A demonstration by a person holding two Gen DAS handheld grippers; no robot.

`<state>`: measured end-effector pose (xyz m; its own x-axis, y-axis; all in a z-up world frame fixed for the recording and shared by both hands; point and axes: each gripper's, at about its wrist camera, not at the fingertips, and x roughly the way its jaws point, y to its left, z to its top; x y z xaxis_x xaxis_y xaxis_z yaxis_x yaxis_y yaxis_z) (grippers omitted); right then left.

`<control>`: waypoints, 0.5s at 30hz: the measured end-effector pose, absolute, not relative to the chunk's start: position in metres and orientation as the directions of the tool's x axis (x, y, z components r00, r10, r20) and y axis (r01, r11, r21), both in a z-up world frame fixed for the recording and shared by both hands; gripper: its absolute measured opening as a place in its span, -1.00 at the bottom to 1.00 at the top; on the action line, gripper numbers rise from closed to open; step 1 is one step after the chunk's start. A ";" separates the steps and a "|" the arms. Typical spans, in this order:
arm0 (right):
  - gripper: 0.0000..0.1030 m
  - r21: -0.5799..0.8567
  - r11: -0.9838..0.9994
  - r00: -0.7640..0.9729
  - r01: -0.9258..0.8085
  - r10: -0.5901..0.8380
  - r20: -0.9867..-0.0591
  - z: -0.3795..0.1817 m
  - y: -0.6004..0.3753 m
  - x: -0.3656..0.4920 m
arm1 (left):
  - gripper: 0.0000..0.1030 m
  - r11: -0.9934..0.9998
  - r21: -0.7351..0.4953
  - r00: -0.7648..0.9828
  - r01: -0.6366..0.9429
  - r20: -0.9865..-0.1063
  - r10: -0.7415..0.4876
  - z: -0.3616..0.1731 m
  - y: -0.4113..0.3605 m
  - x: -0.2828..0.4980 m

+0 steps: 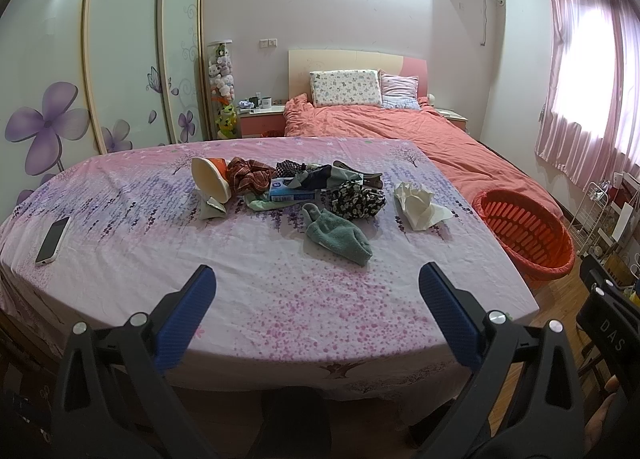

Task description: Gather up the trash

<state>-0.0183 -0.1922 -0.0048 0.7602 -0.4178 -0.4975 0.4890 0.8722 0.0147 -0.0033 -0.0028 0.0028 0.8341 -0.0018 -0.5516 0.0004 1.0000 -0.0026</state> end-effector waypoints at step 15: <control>0.96 0.014 0.883 0.763 0.468 -0.397 -0.511 -0.015 -0.190 -0.002 | 0.93 0.999 -0.018 0.815 -0.027 -0.579 0.011 -0.009 0.008 0.016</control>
